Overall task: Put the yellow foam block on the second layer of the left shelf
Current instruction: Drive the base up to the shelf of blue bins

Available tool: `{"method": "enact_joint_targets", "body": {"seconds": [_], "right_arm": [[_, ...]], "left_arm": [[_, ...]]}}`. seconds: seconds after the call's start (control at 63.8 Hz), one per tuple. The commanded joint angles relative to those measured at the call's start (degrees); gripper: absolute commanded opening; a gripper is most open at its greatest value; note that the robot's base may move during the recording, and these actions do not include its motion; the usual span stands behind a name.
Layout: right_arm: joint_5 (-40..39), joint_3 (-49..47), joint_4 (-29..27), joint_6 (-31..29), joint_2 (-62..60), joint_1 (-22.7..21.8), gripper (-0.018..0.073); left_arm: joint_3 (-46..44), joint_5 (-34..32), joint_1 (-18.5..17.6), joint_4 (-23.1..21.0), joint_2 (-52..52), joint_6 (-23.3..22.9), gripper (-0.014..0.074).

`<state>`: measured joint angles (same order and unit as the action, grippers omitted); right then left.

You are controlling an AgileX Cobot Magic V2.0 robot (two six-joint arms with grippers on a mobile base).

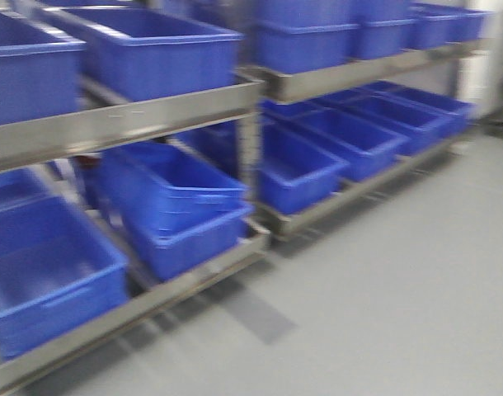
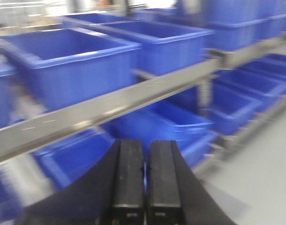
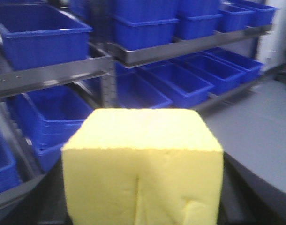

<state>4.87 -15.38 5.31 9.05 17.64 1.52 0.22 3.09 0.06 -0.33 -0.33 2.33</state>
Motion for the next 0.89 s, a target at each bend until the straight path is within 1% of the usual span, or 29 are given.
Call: {"method": "enact_joint_targets", "body": {"seconds": [0.0,0.878], "right_arm": [[-4.9,-1.7,0.5,-0.4,0.5,-0.2,0.0463],[-4.9,-1.7,0.5,-0.4,0.5,-0.2,0.0463]], "left_arm": [[1.5,-4.7,-0.3,-0.3,-1.0,-0.2,0.0124],[1.5,-4.7,-0.3,-0.3,-1.0,-0.2,0.0124]]}}
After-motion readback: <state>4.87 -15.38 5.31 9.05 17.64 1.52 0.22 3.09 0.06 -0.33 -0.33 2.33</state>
